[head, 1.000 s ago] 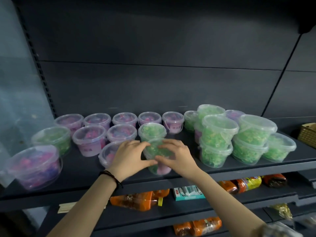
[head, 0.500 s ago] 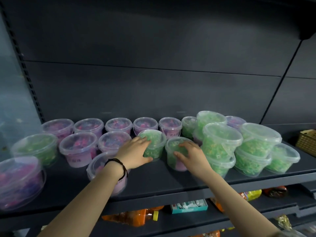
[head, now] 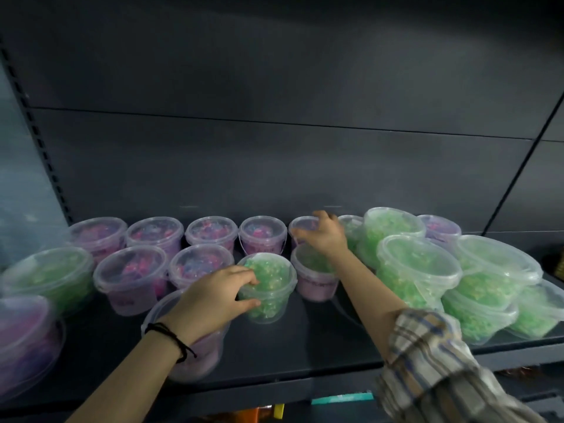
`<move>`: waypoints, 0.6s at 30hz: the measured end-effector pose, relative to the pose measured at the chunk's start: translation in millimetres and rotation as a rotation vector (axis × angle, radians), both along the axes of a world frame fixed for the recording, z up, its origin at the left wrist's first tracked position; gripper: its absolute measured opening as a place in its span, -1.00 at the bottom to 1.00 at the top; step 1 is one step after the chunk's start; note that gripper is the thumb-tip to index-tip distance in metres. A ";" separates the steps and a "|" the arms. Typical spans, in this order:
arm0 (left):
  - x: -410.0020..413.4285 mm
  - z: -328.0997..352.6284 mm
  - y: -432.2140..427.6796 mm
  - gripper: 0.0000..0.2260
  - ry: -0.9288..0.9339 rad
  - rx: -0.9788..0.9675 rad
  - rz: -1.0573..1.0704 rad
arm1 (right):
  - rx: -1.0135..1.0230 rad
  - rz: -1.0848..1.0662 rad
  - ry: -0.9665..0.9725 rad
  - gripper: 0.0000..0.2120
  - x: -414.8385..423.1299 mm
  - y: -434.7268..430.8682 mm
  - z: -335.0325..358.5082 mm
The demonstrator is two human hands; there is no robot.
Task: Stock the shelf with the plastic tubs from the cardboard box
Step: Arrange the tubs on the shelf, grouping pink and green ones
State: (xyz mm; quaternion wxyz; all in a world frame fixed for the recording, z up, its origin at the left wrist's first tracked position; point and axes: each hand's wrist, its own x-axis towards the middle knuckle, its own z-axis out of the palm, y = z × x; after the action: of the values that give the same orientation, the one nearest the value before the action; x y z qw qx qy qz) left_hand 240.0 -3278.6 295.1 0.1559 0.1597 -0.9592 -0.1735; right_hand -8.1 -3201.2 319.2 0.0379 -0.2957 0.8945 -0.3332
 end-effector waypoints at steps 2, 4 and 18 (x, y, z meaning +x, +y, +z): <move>-0.4 -2.5 -2.3 -0.72 0.027 0.023 0.004 | 0.158 -0.022 -0.035 -0.17 -12.6 -11.2 0.1; -0.8 -4.5 -3.8 -0.72 0.043 0.038 0.008 | 0.293 -0.020 -0.011 -0.13 -20.5 -18.8 -3.7; -1.9 -2.0 -1.9 -0.73 0.028 0.009 -0.002 | 0.279 -0.069 0.019 -0.09 -27.5 -34.5 14.7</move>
State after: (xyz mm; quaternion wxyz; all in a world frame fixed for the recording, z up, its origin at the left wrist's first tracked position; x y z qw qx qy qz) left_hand 238.1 -3280.5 293.0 0.1683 0.1573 -0.9563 -0.1802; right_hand -35.6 -3235.7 333.9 0.0585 -0.2599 0.9420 -0.2040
